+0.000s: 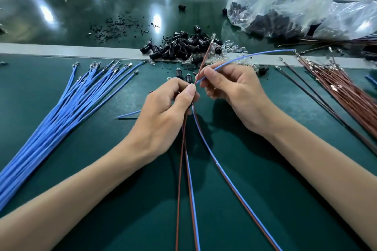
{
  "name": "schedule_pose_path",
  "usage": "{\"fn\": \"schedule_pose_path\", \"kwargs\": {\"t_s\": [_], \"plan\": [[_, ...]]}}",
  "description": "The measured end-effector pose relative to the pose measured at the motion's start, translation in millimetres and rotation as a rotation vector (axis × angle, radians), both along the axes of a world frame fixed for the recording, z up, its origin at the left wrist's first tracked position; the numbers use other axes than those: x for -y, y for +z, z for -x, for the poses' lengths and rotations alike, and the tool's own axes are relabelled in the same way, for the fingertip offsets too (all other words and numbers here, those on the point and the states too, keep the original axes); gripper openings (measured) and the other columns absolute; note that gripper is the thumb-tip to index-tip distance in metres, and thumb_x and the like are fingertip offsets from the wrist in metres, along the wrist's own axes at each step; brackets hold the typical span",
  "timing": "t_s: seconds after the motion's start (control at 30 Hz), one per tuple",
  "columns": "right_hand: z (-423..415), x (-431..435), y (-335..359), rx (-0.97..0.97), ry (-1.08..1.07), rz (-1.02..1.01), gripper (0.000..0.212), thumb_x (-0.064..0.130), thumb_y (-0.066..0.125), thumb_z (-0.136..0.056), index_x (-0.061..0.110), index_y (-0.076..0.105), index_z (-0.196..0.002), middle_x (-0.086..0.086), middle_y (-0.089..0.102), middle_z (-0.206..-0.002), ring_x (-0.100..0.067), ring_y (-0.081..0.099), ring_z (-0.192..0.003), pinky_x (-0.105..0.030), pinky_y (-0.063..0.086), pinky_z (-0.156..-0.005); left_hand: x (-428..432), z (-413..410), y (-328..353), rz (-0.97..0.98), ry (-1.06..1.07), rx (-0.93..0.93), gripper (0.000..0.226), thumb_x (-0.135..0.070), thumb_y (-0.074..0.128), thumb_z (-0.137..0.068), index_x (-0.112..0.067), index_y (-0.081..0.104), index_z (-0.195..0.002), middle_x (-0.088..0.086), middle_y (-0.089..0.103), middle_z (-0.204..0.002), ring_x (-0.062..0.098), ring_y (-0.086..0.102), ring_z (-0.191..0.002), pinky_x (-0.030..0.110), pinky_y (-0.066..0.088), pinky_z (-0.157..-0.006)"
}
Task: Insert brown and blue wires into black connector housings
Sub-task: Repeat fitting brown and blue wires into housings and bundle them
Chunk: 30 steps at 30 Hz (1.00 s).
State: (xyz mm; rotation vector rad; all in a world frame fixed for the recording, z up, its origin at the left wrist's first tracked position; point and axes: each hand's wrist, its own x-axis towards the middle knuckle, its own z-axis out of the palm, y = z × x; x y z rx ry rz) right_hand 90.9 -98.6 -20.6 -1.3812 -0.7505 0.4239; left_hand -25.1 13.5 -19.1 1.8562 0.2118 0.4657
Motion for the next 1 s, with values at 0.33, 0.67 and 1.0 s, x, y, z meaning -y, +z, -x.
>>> {"fn": "schedule_pose_path", "kwargs": {"t_s": [0.33,0.67,1.0], "plan": [[-1,-3,4,-0.083,-0.127,-0.092,0.016,0.023,0.051,-0.094,0.016,0.059,-0.083,0.008,0.061,-0.062,-0.007,0.051,-0.052,-0.019,0.040,-0.050,-2,-1,-1,-0.027,0.048,0.000,0.025,-0.021,0.047,-0.099,-0.017,0.057,-0.077,-0.016,0.057,-0.067,0.002,0.052,-0.064,0.014,0.040,-0.061],[-5,-5,4,-0.180,-0.277,-0.198,0.030,0.020,0.032,-0.104,0.015,0.043,-0.076,0.008,0.058,-0.052,-0.007,0.050,-0.045,-0.018,0.042,-0.047,-3,-2,-3,-0.053,0.046,0.005,0.019,-0.038,0.052,-0.090,-0.022,0.060,-0.082,-0.015,0.058,-0.062,0.001,0.049,-0.057,0.018,0.041,-0.059],[-3,-5,3,-0.080,-0.310,-0.265,0.029,0.019,0.033,-0.103,0.015,0.045,-0.078,0.008,0.057,-0.052,-0.007,0.048,-0.045,-0.020,0.041,-0.047,-4,-3,-5,-0.098,0.118,0.025,0.016,-0.031,0.074,-0.080,-0.028,0.058,-0.081,-0.015,0.064,-0.076,0.002,0.058,-0.071,0.009,0.040,-0.058]]}}
